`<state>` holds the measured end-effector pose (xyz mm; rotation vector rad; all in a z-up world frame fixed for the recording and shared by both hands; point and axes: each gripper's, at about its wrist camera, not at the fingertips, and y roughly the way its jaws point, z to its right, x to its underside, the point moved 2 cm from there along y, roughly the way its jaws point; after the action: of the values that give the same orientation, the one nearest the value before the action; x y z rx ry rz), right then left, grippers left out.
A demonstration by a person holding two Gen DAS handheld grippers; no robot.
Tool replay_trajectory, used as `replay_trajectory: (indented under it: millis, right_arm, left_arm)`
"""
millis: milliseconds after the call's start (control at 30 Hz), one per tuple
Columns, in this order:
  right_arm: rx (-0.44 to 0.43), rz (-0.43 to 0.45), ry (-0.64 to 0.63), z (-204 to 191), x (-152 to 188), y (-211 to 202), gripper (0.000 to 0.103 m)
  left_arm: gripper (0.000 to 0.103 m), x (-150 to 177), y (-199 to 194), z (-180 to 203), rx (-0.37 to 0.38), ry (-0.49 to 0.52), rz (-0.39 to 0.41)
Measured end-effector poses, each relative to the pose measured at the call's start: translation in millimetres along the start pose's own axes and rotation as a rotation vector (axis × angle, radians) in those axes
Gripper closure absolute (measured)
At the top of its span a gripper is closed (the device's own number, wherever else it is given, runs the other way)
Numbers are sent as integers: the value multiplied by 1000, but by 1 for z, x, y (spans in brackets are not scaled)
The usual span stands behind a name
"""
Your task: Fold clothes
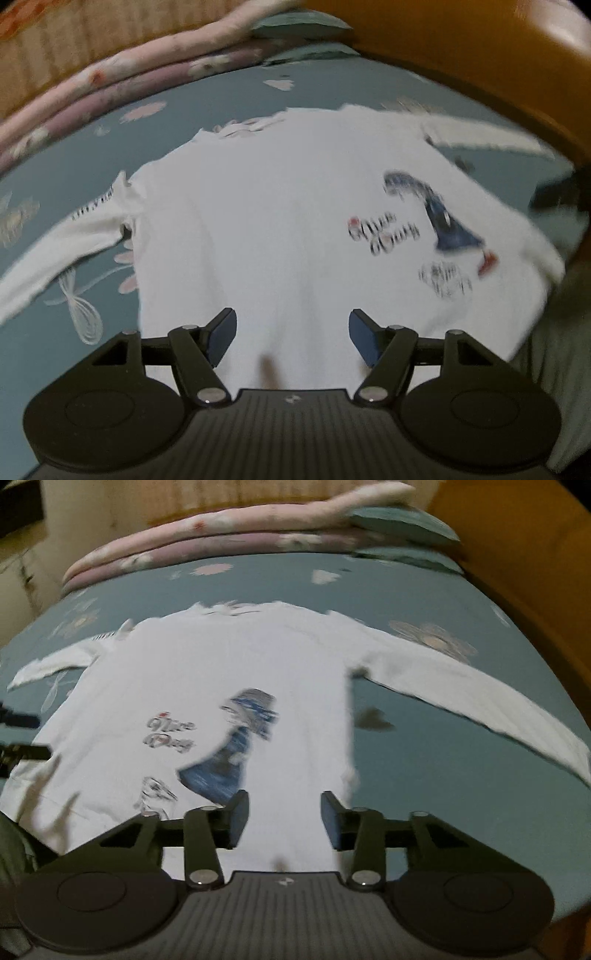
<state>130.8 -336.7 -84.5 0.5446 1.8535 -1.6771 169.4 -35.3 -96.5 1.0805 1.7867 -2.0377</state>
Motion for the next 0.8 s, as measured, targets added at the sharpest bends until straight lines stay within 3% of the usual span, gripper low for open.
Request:
replay_trajectory:
  millis: [167,300,367,467,567,800]
  right_arm:
    - [-2,-59,4,-30,6,45,51]
    - [-12,-88,36,-33,30,60,37]
    - [-31,-67,40,-31,37,57,25]
    - [-44,-56,49,-33,39,59,15]
    - [-49,-60,52,-40,38,63,1]
    - [15,-46,11,-53,42,68,0]
  left_arm:
    - [35,23,25,3,5,-66,-63]
    - [31,52,19,2,-10,-95,-88]
    - [31,57,13,0,-22,-101,-110]
    - [31,53,7,-4,-59,-109,-130]
    - [31,39,1,-8,-51,-119,-95]
    - [31,-5,21,-14,-32,-135,-23]
